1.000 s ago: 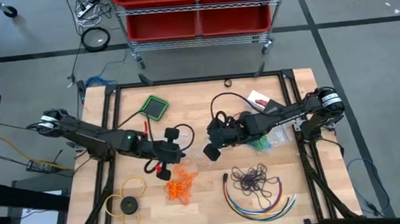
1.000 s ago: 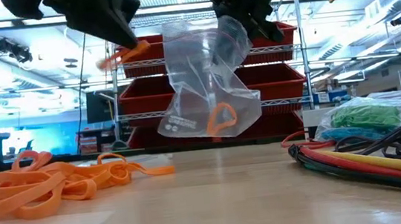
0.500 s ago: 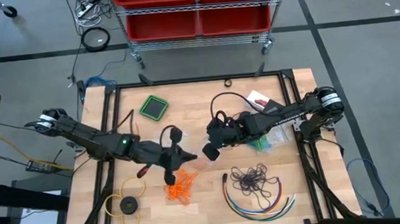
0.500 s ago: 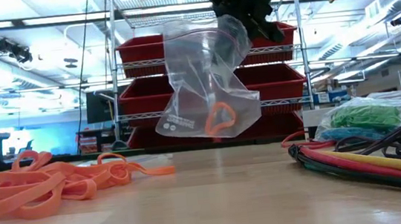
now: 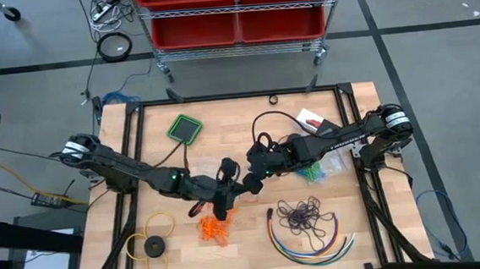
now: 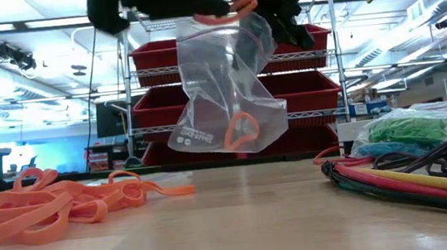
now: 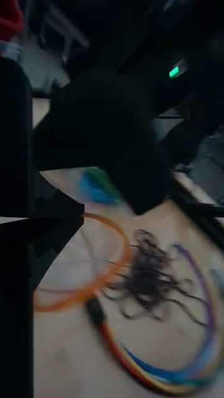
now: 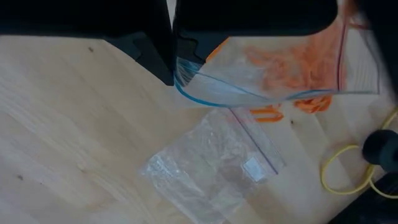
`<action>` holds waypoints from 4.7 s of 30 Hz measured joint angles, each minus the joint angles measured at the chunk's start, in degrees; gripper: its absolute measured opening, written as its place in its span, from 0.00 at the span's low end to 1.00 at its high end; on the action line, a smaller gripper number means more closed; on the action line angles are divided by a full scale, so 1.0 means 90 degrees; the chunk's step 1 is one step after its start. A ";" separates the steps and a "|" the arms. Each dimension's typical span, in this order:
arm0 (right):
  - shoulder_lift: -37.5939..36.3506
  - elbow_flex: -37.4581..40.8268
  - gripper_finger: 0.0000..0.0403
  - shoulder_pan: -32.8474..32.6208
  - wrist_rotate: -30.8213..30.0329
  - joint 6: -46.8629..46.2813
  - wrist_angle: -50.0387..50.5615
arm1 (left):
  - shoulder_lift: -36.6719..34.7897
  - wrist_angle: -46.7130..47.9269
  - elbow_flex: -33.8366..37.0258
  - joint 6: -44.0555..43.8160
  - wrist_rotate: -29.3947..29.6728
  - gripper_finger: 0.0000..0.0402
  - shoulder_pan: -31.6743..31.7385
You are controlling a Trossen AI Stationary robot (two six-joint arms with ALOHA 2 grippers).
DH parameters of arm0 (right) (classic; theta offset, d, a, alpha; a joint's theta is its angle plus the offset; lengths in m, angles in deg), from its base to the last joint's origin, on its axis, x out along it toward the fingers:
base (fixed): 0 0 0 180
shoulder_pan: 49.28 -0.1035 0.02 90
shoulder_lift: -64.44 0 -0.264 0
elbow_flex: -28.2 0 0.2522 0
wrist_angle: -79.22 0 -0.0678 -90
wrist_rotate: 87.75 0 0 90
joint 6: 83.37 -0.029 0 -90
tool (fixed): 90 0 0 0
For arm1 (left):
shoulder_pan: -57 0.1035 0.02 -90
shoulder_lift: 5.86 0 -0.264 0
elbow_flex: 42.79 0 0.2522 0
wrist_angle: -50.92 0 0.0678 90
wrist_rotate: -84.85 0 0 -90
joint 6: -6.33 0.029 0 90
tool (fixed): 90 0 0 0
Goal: Sort rubber bands
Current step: Put the orange rubber band into the transparent zip bag
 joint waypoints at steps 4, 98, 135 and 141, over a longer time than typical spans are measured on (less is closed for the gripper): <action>0.0000 0.0000 0.00 0.0000 0.0000 0.0031 0.0003 | 0.0141 -0.0020 0.0000 0.0316 0.0557 0.00 -0.0015; 0.0000 0.0000 0.00 0.0024 -0.0038 0.0129 0.0057 | -0.1800 0.2535 0.1428 -0.2869 -0.0451 0.00 -0.0359; 0.0002 0.0002 0.00 0.0029 -0.0097 0.0224 -0.0094 | -0.0728 0.1600 0.0022 -0.2016 -0.0071 0.29 0.0356; 0.0002 0.0002 0.00 0.0029 -0.0097 0.0238 -0.0091 | -0.0731 0.1632 0.0022 -0.2120 0.0088 0.44 0.0329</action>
